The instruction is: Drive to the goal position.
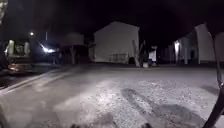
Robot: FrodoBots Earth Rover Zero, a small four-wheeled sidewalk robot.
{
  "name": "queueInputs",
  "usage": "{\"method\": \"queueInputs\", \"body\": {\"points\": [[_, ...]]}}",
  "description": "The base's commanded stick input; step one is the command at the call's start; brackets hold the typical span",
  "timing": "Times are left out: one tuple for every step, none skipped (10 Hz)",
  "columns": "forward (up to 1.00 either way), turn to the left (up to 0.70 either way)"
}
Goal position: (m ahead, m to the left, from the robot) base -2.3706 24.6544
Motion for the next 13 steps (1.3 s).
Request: {"method": "queueInputs", "body": {"points": [[0.0, 0.0], [0.0, 0.0], [0.0, 0.0], [0.0, 0.0], [0.11, 0.0], [0.62, 0.0], [0.67, 0.0], [0.7, 0.0], [0.7, 0.0], [0.7, 0.0], [0.7, 0.0], [0.7, 0.0], [0.7, 0.0]]}}
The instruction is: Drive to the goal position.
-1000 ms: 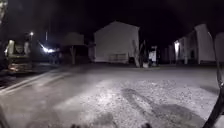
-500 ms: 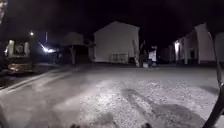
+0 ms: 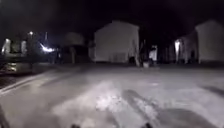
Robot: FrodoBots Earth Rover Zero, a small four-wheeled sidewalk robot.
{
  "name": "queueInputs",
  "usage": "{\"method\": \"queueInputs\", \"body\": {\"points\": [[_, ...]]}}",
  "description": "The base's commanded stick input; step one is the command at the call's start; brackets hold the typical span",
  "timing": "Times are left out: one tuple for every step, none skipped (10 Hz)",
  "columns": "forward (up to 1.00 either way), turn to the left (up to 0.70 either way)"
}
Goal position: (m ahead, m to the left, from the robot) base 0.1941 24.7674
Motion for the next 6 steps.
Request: {"method": "queueInputs", "body": {"points": [[0.7, 0.0], [0.7, 0.0], [0.7, 0.05], [0.7, 0.12], [0.7, 0.35], [0.7, 0.35]]}}
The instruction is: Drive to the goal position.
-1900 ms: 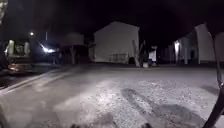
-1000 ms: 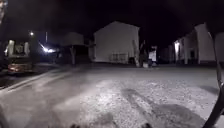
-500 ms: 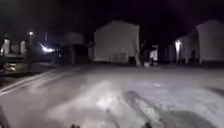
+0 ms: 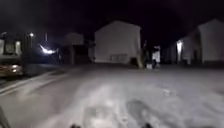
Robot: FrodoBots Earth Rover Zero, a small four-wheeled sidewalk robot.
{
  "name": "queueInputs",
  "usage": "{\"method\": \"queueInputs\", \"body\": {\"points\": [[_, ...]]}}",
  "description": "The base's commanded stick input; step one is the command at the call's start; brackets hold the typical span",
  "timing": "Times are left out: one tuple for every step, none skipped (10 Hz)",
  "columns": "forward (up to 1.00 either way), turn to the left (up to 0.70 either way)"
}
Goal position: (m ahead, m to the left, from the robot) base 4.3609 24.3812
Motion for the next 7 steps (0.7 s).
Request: {"method": "queueInputs", "body": {"points": [[0.7, 0.35], [0.7, 0.35], [0.7, 0.35], [0.7, 0.35], [0.7, 0.35], [0.7, 0.35], [0.7, 0.35]]}}
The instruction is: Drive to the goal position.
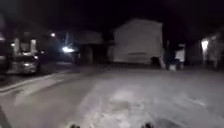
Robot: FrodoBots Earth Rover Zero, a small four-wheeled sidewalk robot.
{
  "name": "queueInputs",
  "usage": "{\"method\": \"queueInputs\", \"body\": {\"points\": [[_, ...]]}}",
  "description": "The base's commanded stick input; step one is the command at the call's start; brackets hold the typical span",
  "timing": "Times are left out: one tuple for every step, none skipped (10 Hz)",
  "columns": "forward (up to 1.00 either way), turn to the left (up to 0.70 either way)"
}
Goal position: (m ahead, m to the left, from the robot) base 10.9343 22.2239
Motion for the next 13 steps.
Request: {"method": "queueInputs", "body": {"points": [[0.7, 0.35], [0.7, 0.35], [0.7, 0.27], [0.7, 0.1], [0.7, 0.0], [0.7, 0.0], [0.7, 0.0], [0.7, 0.0], [0.7, 0.0], [0.7, 0.0], [0.7, 0.0], [0.7, 0.0], [0.7, 0.0]]}}
